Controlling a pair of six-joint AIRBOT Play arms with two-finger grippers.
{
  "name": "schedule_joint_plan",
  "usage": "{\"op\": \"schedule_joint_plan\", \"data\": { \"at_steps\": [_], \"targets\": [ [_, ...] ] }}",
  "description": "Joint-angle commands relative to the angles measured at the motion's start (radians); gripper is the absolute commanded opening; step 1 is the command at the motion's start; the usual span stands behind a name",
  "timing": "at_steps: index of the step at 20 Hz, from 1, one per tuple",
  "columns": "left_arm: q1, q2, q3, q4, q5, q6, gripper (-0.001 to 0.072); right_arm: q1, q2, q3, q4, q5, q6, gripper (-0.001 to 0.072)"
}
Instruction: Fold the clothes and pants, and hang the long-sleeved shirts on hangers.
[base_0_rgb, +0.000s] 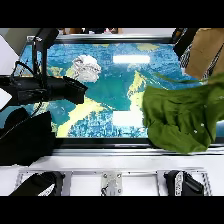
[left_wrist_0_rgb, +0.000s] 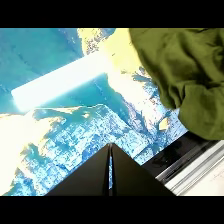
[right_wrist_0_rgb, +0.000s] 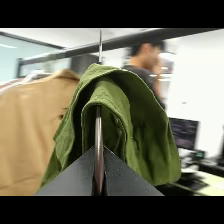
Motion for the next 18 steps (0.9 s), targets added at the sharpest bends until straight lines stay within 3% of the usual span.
{"op": "schedule_joint_plan", "data": {
  "at_steps": [1,11,18],
  "targets": [
    [0.001,0.0,0.0,0.002,0.0,0.011,0.0014,-0.033,-0.037,0.055,-0.092,-0.086,0.0,0.0002],
    [0.001,0.0,0.0,0.003,-0.009,0.037,0.0014,-0.034,-0.301,0.386,-0.183,-0.223,0.004,0.0002],
    [0.003,0.0,0.0,0.053,-0.039,0.036,0.0014,-0.147,-0.406,0.437,-0.043,-0.23,0.003,0.0002]
  ]
}}
